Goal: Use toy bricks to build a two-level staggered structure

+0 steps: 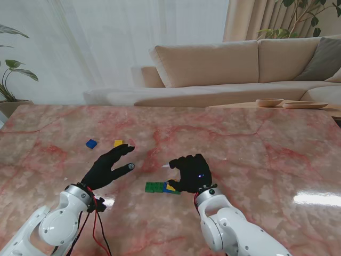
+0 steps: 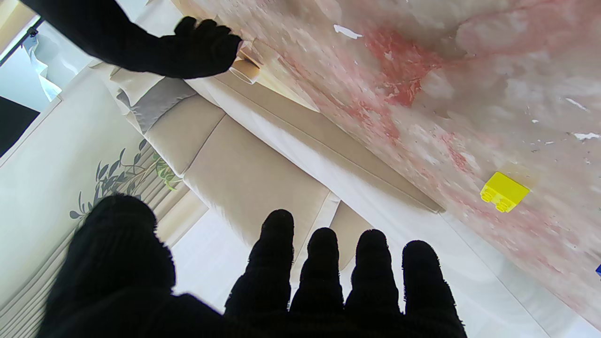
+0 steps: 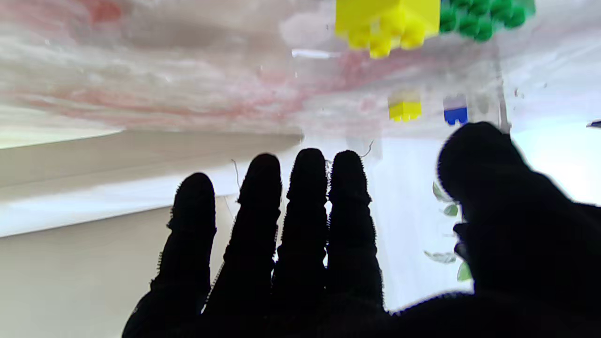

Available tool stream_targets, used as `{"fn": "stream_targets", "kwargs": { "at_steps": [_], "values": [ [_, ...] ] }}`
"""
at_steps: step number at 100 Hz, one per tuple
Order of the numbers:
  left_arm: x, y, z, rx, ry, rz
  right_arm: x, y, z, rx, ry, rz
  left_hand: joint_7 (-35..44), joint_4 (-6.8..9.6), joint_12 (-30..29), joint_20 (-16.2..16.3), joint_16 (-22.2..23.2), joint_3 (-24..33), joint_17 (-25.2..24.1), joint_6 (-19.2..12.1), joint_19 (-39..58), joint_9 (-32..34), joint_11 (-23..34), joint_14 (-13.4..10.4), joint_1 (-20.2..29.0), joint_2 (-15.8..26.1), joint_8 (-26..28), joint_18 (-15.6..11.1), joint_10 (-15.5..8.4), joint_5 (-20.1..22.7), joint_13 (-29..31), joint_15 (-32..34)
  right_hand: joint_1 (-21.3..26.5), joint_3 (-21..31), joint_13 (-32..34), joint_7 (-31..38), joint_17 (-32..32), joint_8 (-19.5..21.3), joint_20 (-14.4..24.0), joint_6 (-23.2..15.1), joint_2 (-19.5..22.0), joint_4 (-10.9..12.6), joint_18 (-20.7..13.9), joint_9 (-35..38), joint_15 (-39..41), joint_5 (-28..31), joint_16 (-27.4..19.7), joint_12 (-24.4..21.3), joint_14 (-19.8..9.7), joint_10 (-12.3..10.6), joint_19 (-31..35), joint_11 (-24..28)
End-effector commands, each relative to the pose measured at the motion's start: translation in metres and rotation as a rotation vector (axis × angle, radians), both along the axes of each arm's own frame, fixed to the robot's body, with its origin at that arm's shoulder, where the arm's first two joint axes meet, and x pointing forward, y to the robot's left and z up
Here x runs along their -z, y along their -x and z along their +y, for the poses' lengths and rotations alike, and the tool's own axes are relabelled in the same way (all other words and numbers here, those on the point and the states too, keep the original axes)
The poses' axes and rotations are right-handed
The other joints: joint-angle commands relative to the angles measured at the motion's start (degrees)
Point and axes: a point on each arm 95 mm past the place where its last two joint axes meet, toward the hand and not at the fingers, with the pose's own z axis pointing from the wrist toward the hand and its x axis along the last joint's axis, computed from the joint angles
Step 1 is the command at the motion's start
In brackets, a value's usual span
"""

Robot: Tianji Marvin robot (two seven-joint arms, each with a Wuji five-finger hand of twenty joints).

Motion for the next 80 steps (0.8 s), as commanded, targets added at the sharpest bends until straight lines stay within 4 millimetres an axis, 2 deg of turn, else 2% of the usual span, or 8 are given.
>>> {"fn": "stream_targets", "kwargs": {
  "at_steps": [1,7,9,12,16,27,37,80],
  "values": [
    [0.003,0.003,0.0,-0.001,-0.001,0.006,-0.004,0.001,0.004,0.012,-0.038,-0.002,-0.94,-0.42,-0.13,0.17,-0.6,-1.32,-0.38,-1.45,-1.76,-0.39,-1.16,-1.7,1.67,1.57,0.56,-0.78,-0.13,1.25,-1.24,-1.76,-0.58,5.39,6.16,2.51,4.3,0.28,3.43,-2.11,0.15,1.89,-0.99,4.23,2.5,3.16,1.15,-0.54,-0.4,-0.33,7.02,1.29],
    [0.003,0.003,0.0,-0.003,-0.001,0.005,-0.008,0.0,0.005,0.02,-0.057,-0.02,-0.92,-0.41,-0.14,0.09,-0.59,-1.28,-0.4,-1.46,-1.9,-0.41,-1.17,-1.63,1.75,1.55,0.56,-0.78,-0.08,1.27,-1.18,-1.74,2.56,7.83,12.84,11.55,9.89,-4.46,2.42,-5.59,-2.94,-3.86,-1.33,10.1,5.34,4.96,2.51,0.19,-0.87,-0.96,14.45,2.79],
    [0.003,0.003,0.0,-0.003,0.0,0.005,-0.008,-0.001,0.005,0.023,-0.062,-0.023,-0.94,-0.42,-0.14,0.07,-0.59,-1.3,-0.38,-1.49,-1.94,-0.42,-1.18,-1.7,1.71,1.58,0.56,-0.8,-0.1,1.25,-1.19,-1.74,3.55,7.82,14.52,13.81,11.35,-5.21,2.36,-6.6,-3.74,-4.64,-1.51,11.6,6.27,5.37,2.86,0.44,-1.07,-1.14,16.11,3.29],
    [0.003,0.003,0.0,-0.004,0.0,0.004,-0.009,-0.002,0.005,0.026,-0.069,-0.023,-0.92,-0.42,-0.14,0.06,-0.6,-1.31,-0.35,-1.47,-1.97,-0.39,-1.17,-1.69,1.7,1.56,0.56,-0.84,-0.11,1.27,-1.21,-1.75,5.2,7.27,17.01,18.84,13.44,-7.82,1.67,-8.16,-4.83,-5.52,-1.89,14.01,8.02,5.63,3.52,3.94,-1.3,-1.22,19.21,3.52],
    [0.003,0.004,0.001,-0.004,0.0,0.003,-0.009,-0.003,0.005,0.029,-0.076,-0.019,-0.91,-0.43,-0.13,0.04,-0.6,-1.31,-0.33,-1.5,-2.01,-0.35,-1.15,-1.65,1.7,1.54,0.57,-0.88,-0.11,1.3,-1.18,-1.75,6.78,6.79,19.75,21.84,15.94,-8.15,1.95,-9.65,-5.77,-6.15,-2.29,16.52,10.34,6.72,4.38,6.32,-1.77,-1.28,22.5,4.53],
    [0.003,0.004,0.001,-0.007,0.001,0.001,-0.006,-0.007,0.005,0.037,-0.083,-0.004,-0.88,-0.43,-0.13,-0.02,-0.59,-1.28,-0.37,-1.49,-2.18,-0.33,-1.15,-1.66,1.76,1.54,0.58,-0.74,-0.13,1.38,-1.16,-1.73,9.65,6.95,25.34,24.63,21.02,-6.62,2.09,-11.74,-7.54,-7.04,-2.97,22.02,14.9,10.72,5.94,9.09,-2.86,-2.18,28.06,6.15],
    [0.003,0.004,0.002,-0.007,0.0,0.002,0.0,-0.008,0.006,0.036,-0.096,0.018,-0.88,-0.44,-0.14,-0.05,-0.59,-1.28,-0.36,-1.39,-2.31,-0.35,-1.17,-1.63,1.77,1.55,0.58,-0.71,-0.03,1.39,-1.19,-1.74,10.55,6.56,28.08,24.92,23.44,-6.88,1.65,-11.93,-8.31,-7.78,-3.21,24.65,16.4,12.49,6.37,9.22,-3.04,-1.89,30.27,6.06],
    [0.003,0.004,0.002,-0.001,-0.001,0.0,0.028,-0.005,0.004,0.01,-0.103,0.109,-0.76,-0.49,-0.11,0.04,-0.57,-1.17,-0.32,-1.4,-2.58,-0.34,-1.12,-1.6,1.98,1.53,0.63,-0.75,-0.06,1.55,-1.17,-1.72,11.2,7.48,28.73,24.89,23.58,-8.79,0.93,-11.52,-9.08,-7.93,-2.64,26.06,16.3,13.67,6.42,8.88,-2.39,-1.31,31.04,4.93]
  ]
}}
